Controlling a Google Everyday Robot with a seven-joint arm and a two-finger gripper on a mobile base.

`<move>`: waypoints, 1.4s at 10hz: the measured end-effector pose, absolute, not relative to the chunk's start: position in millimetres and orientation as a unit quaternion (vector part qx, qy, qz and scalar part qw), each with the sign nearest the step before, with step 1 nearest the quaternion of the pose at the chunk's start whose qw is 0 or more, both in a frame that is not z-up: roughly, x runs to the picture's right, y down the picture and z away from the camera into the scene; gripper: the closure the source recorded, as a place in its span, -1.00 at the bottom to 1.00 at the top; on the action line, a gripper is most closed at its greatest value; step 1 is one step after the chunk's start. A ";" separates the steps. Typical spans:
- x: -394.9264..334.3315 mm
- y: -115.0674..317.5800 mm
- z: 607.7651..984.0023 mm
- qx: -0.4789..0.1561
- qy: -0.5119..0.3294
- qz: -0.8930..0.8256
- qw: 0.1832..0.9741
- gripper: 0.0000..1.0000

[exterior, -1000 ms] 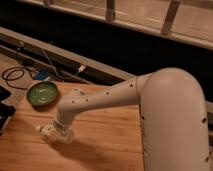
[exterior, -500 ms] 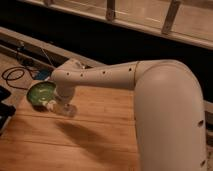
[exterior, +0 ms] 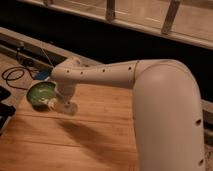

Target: Place the bottle in the ceramic bowl

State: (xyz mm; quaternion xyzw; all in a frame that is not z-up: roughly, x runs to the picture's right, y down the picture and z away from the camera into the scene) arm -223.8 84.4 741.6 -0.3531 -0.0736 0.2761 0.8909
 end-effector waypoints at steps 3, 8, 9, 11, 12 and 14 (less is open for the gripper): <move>-231.7 62.2 743.4 -0.338 -0.077 0.263 0.901 1.00; -328.1 -2.2 768.8 -0.327 -0.096 0.190 0.921 1.00; -347.7 -11.3 774.8 -0.326 -0.104 0.176 0.923 1.00; -372.8 -26.7 788.4 -0.314 -0.111 0.159 0.929 1.00; -381.4 -34.7 794.7 -0.297 -0.113 0.167 0.934 1.00; -380.9 -44.4 798.6 -0.256 -0.111 0.207 0.938 1.00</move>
